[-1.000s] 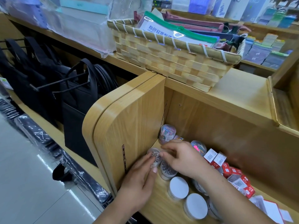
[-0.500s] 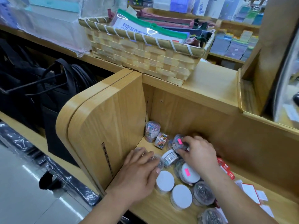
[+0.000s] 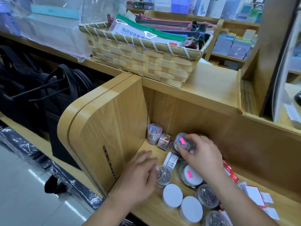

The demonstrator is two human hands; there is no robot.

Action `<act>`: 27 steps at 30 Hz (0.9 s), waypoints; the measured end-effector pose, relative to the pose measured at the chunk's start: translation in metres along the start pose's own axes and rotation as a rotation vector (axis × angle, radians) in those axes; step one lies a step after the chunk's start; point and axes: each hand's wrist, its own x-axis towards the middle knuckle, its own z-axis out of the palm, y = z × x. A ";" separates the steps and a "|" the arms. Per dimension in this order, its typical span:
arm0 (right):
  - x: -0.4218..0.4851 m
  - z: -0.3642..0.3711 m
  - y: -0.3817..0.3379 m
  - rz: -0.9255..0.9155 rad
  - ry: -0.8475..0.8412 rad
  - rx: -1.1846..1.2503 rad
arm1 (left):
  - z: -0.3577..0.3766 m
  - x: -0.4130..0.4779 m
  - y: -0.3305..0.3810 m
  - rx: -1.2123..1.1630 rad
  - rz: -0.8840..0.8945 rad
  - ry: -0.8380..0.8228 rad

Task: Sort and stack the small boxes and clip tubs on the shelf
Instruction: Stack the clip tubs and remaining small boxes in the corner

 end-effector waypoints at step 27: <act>-0.018 -0.019 0.010 0.110 0.040 0.267 | 0.033 0.089 -0.005 0.180 -0.209 0.097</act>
